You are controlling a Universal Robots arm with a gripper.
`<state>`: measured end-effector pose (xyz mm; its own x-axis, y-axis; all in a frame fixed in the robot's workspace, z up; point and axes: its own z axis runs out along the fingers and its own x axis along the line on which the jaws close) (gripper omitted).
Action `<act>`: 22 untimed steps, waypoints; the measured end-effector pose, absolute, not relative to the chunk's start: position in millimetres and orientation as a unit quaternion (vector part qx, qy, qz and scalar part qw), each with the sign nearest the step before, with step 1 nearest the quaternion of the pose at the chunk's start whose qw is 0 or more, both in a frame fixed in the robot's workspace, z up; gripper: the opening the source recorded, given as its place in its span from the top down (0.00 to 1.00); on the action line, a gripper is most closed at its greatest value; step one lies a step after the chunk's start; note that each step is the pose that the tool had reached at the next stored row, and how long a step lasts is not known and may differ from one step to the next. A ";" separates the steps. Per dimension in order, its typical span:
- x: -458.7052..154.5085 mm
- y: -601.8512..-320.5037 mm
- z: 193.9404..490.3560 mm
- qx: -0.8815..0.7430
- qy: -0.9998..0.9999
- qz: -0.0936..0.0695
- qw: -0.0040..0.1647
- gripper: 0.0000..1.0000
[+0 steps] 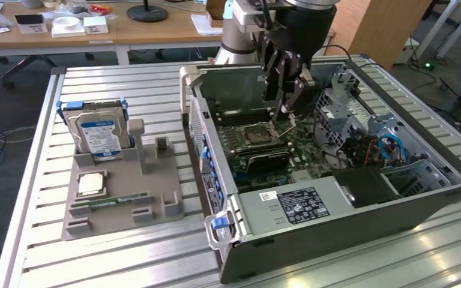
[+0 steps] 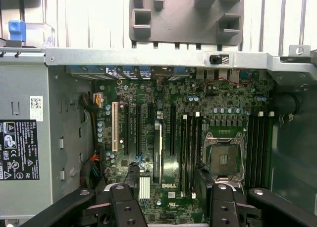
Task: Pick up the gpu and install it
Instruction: 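Press down on the gpu until it lock into place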
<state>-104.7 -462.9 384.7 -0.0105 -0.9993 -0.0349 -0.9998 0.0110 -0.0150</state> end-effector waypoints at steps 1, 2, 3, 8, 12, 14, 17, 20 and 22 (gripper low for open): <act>-104.7 -462.9 384.7 -0.703 0.711 0.007 0.018 0.43; -104.7 -462.8 384.7 -0.703 0.711 0.007 0.018 0.43; -104.7 -462.8 384.6 -0.703 0.711 0.007 0.018 0.43; -104.7 -462.8 384.7 -0.703 0.711 0.007 0.018 0.63; -104.7 -462.8 384.7 -0.703 0.711 0.007 0.018 0.75; -104.7 -462.8 384.7 -0.703 0.711 0.007 0.018 0.80; -104.7 -462.8 384.7 -0.703 0.711 0.007 0.018 0.89; -104.7 -462.8 384.7 -0.703 0.711 0.007 0.018 0.89; -104.7 -462.9 384.7 -0.703 0.711 0.007 0.018 0.89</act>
